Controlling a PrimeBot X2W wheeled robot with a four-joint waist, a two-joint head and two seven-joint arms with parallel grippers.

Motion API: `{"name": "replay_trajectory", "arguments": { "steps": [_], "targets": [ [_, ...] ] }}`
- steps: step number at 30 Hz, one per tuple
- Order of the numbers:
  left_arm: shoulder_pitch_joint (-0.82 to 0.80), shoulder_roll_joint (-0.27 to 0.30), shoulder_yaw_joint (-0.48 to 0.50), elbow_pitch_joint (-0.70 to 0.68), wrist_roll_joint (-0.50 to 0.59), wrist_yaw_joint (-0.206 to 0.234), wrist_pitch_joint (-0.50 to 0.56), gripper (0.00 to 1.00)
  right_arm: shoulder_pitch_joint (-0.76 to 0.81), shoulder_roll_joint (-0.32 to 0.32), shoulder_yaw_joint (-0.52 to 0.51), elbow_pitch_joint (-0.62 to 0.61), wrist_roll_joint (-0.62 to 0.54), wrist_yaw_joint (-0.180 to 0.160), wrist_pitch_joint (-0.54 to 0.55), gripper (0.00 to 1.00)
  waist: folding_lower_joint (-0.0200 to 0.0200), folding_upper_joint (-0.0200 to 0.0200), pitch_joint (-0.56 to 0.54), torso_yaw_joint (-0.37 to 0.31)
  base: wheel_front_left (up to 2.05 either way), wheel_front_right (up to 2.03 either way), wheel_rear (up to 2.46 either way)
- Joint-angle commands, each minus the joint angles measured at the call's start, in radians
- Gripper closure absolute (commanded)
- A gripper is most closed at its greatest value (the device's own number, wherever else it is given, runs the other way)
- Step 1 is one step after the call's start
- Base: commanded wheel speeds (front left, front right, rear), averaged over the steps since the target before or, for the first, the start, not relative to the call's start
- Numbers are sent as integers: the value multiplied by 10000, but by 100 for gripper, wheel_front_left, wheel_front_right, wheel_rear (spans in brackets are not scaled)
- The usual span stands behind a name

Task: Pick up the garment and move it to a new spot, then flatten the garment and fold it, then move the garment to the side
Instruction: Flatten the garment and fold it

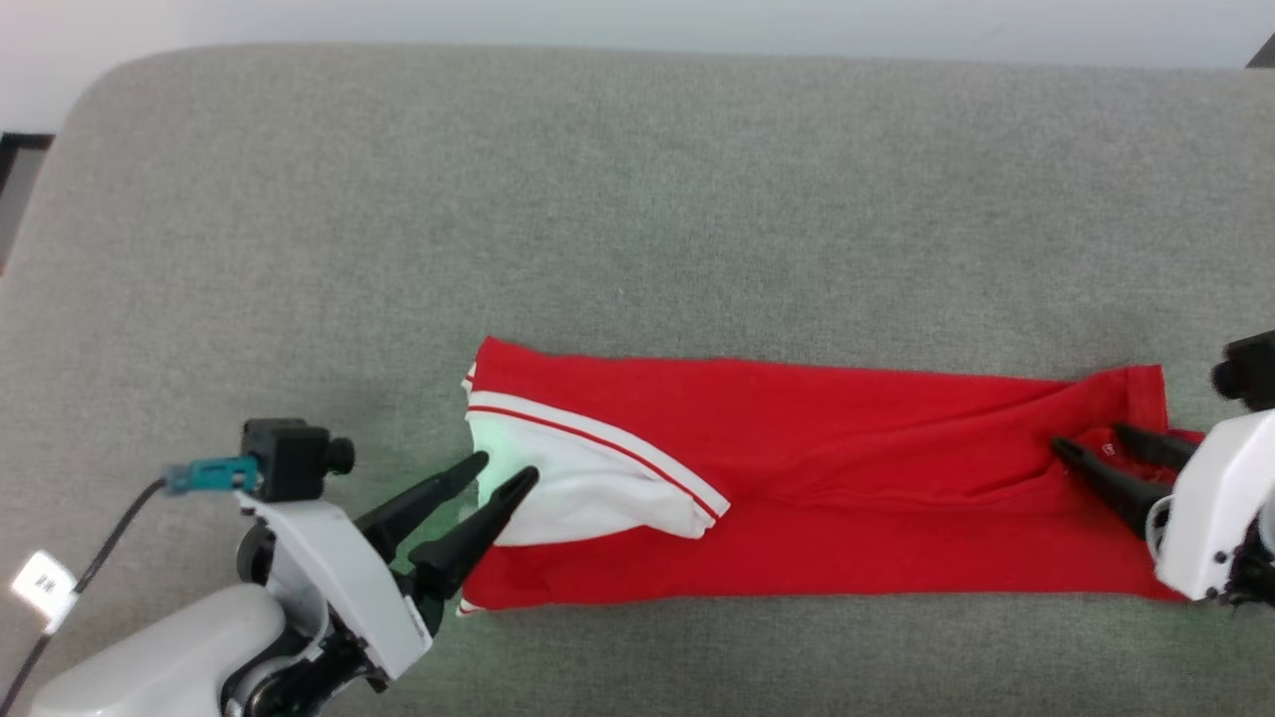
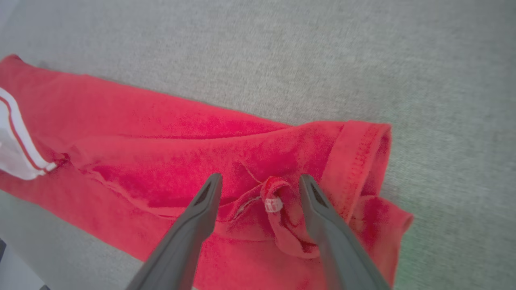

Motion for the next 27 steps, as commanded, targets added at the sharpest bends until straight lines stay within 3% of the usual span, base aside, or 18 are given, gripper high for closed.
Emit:
{"name": "replay_trajectory", "arguments": {
  "steps": [1, 6, 11, 21, 27],
  "targets": [
    [221, 50, 160, -54, -53, 10, -123, 0, 164, 4, -176, -43, 120, 5, 20, 0, 0, 0, -184, 18, 0, 0, 0],
    [962, -149, 880, 21, 51, 12, -307, 0, 606, 33, -1045, 167, 631, 5, 152, 0, 0, 0, -566, 345, 0, 0, 0],
    [1926, -896, 2588, 644, 574, 10, -302, 0, 1183, -136, -1980, 705, 843, 5, 341, 0, 0, 0, -744, 795, 0, 0, 0],
    [3734, -2850, 6269, 1980, 4635, 354, -305, 0, 1796, -48, -2848, 1564, 902, 5, 929, 0, 0, 0, -836, 1340, 0, 0, 0],
    [4363, -3889, 8087, 2054, 6934, 356, -306, 0, 1609, -46, -3130, 1634, 808, 5, 1227, 0, 0, 0, -744, 1451, 0, 0, 0]
  ]
}}
